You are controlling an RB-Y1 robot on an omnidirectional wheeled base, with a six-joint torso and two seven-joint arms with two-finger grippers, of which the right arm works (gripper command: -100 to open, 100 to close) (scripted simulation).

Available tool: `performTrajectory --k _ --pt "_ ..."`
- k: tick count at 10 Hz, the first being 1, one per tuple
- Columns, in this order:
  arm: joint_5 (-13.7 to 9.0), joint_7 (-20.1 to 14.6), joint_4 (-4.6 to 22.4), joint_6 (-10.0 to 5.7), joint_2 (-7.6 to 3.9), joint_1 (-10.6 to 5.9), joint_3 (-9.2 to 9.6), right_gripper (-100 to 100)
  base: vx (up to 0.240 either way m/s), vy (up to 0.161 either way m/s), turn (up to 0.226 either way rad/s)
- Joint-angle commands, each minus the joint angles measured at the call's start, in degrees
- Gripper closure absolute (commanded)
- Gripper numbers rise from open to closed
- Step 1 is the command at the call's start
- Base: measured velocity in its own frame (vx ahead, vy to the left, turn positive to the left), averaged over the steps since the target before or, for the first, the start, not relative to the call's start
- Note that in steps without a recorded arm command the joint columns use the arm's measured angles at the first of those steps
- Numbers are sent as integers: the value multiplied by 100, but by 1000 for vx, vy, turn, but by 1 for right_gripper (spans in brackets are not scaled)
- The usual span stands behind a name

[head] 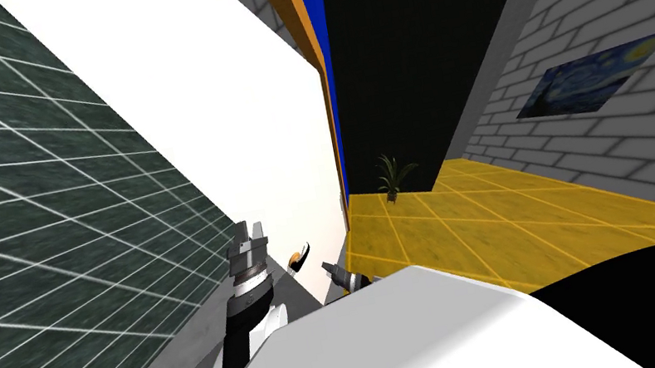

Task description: Push the door open

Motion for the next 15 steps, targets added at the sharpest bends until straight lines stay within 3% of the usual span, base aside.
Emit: performTrajectory --k 1,2,4,12,13,15 --pt "-33 83 59 42 87 13 -204 -100 -96 137 -106" --pt "-47 118 90 52 125 21 -293 -100 -98 130 -69" --pt "-39 112 183 11 157 -28 -277 -100 13 71 12" --pt "-31 166 292 33 269 -85 -392 -100 124 130 23" --pt "-31 166 292 33 269 -85 -392 100 -4 -9 0" --pt "-31 166 292 33 269 -85 -392 100 -17 -26 3"
